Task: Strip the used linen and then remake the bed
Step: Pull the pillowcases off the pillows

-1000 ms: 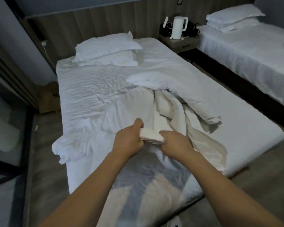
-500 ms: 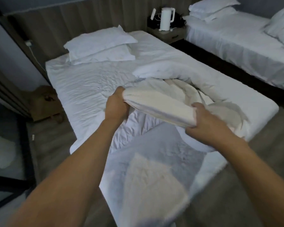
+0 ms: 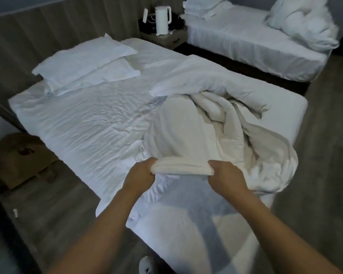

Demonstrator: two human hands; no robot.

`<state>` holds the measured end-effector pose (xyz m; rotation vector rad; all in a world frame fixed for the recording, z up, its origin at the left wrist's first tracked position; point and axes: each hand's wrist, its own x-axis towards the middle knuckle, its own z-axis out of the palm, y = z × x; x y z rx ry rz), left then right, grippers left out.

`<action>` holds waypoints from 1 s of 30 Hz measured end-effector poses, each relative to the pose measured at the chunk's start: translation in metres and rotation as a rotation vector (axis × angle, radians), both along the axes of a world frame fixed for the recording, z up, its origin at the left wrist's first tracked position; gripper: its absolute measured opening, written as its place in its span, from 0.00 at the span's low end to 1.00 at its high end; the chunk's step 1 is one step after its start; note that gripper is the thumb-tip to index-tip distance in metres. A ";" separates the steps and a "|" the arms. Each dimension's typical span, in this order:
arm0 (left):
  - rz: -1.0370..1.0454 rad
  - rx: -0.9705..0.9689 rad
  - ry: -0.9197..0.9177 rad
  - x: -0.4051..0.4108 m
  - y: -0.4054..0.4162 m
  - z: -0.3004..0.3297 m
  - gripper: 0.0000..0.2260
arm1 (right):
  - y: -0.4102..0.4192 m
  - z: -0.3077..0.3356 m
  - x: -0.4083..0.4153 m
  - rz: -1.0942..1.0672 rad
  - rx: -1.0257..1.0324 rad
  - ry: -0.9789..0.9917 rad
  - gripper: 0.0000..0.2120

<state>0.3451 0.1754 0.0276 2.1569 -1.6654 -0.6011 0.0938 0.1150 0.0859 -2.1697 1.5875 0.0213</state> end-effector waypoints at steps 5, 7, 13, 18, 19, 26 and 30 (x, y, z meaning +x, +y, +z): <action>-0.435 -0.101 -0.032 -0.036 0.003 0.057 0.06 | -0.002 0.002 -0.045 -0.165 0.025 0.048 0.11; -0.516 -0.056 -0.022 -0.060 0.018 0.052 0.07 | 0.006 -0.001 -0.059 -0.185 0.117 0.180 0.13; -0.458 0.539 0.308 -0.024 0.050 -0.007 0.23 | 0.019 -0.043 -0.049 -0.109 0.291 0.319 0.31; -0.162 0.648 0.283 0.079 0.018 -0.047 0.11 | 0.033 -0.066 0.029 -0.076 0.510 0.150 0.34; -0.070 0.645 0.259 0.098 0.005 -0.055 0.13 | 0.030 -0.072 0.046 -0.082 0.528 0.102 0.34; -0.053 0.642 0.264 0.187 -0.082 -0.107 0.12 | -0.013 -0.129 0.176 -0.148 0.572 -0.033 0.32; -0.042 0.618 0.321 0.211 -0.114 -0.154 0.13 | -0.047 -0.206 0.243 -0.262 0.498 -0.020 0.29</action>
